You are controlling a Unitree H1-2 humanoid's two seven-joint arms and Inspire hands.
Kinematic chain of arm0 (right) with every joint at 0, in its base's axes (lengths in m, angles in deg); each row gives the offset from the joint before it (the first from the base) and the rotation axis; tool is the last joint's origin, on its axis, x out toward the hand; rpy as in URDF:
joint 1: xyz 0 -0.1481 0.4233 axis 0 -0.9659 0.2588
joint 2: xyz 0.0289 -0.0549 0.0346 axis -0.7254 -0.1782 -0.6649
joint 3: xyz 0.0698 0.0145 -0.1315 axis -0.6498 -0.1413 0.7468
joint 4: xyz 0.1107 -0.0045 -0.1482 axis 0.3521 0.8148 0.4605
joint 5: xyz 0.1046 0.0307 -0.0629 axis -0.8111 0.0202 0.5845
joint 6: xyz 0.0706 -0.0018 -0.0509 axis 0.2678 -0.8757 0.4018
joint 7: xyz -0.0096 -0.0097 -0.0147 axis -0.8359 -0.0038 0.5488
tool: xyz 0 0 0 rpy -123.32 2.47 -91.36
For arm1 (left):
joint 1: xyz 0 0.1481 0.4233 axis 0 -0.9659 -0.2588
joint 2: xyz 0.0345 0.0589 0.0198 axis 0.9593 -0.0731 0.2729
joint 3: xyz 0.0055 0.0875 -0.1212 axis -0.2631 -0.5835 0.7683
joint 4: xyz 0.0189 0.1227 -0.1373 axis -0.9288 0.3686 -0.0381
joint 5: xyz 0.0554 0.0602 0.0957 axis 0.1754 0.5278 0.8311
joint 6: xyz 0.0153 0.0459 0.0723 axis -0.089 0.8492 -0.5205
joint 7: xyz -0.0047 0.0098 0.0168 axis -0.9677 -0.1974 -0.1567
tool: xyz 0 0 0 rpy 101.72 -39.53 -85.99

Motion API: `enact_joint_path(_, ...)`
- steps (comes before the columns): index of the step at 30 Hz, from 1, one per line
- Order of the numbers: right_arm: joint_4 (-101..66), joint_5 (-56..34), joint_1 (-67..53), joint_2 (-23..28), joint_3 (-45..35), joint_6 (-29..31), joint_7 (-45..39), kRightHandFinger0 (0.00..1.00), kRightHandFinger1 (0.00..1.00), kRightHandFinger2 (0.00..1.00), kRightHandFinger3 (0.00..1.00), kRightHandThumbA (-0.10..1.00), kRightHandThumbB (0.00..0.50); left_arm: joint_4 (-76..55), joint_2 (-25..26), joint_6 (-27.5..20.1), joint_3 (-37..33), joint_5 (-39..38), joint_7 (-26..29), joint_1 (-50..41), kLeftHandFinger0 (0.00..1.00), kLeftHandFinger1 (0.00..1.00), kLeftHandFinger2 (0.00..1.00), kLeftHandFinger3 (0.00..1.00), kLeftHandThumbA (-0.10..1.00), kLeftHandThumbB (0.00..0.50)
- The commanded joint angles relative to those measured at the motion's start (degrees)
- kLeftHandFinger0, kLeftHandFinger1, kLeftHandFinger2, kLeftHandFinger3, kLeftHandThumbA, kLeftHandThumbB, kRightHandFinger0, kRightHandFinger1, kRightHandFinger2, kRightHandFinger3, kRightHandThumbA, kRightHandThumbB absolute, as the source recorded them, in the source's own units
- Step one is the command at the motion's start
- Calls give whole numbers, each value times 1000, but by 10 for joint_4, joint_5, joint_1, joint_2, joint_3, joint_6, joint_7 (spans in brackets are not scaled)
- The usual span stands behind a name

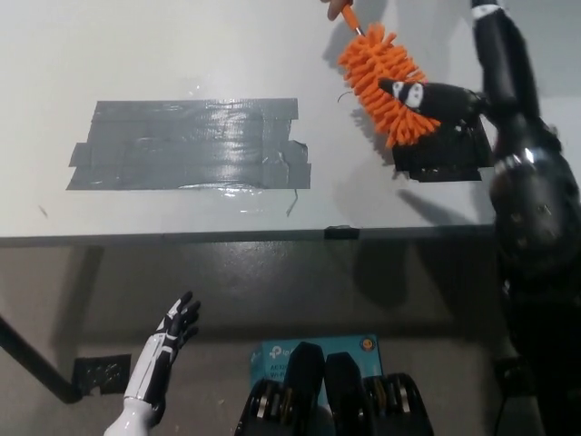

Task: A person hands an oraange duster to the robot and the robot grabs it with its right hand and places it on the black marked spot infron tof it on the desk

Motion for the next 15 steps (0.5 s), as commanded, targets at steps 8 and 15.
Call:
enact_joint_path(8, 304, -1, 156, -3, 12, 14, 55, 1000, 1000, 1000, 1000, 995, 363, -5, 6, -21, -8, 10, -10, 23, 1000, 1000, 1000, 1000, 1000, 175)
enact_joint_path(15, 459, -21, 219, -10, 10, 36, 84, 1000, 1000, 1000, 1000, 1000, 368, -4, 7, -22, -7, 13, -8, 25, 1000, 1000, 1000, 1000, 1000, 171)
